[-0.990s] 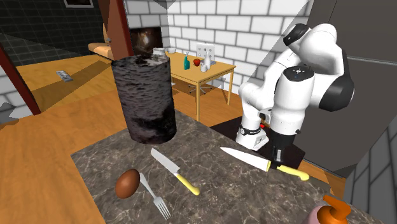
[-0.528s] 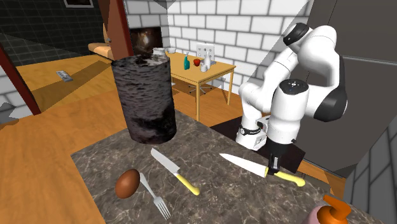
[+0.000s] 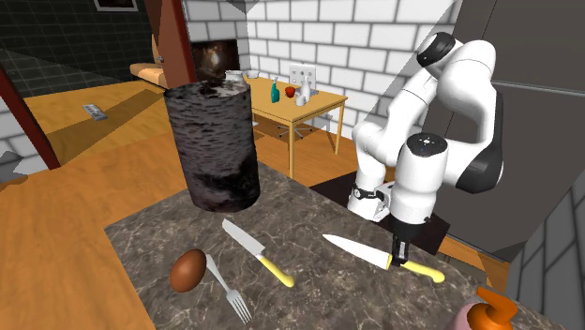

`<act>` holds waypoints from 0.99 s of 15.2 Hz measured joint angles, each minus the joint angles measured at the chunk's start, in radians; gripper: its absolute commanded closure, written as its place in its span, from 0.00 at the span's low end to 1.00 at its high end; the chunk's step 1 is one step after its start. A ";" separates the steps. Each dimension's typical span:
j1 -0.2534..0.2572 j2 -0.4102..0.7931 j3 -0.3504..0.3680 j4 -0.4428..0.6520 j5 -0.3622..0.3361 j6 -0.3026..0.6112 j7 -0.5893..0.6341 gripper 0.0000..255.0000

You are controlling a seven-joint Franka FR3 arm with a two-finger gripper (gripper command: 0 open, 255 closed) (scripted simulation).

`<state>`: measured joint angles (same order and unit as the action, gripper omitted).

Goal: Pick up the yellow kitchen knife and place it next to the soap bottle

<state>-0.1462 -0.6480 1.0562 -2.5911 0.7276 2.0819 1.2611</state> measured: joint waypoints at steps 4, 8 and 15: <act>-0.001 0.002 0.003 -0.001 0.001 0.003 0.000 1.00; -0.001 0.002 0.003 -0.001 0.001 0.003 0.000 0.00; 0.023 -0.052 -0.085 0.044 -0.037 -0.105 0.004 0.00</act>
<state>-0.1227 -0.7000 0.9717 -2.5470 0.6907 1.9769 1.2653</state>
